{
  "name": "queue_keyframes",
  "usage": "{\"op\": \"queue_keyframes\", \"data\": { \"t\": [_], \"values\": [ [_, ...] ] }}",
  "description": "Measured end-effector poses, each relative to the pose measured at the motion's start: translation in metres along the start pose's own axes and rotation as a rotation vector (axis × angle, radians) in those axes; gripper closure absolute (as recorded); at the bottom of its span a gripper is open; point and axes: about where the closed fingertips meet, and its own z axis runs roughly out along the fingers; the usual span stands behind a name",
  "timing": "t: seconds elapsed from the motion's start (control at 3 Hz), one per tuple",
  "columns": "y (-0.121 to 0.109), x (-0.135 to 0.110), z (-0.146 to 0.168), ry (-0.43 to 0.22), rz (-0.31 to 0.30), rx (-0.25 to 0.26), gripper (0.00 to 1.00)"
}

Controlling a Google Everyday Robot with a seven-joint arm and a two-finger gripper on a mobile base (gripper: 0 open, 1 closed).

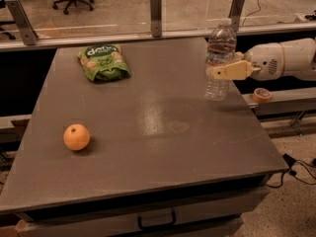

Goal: Move water bottle near orange

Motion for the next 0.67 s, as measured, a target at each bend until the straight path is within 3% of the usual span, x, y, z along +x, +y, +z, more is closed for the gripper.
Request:
{"op": "queue_keyframes", "data": {
  "t": [0.33,0.67],
  "values": [
    [0.010,-0.004,0.033,-0.011,-0.022,-0.062,1.00],
    [0.026,-0.018,0.105,-0.043,-0.077,-0.166,1.00]
  ]
}}
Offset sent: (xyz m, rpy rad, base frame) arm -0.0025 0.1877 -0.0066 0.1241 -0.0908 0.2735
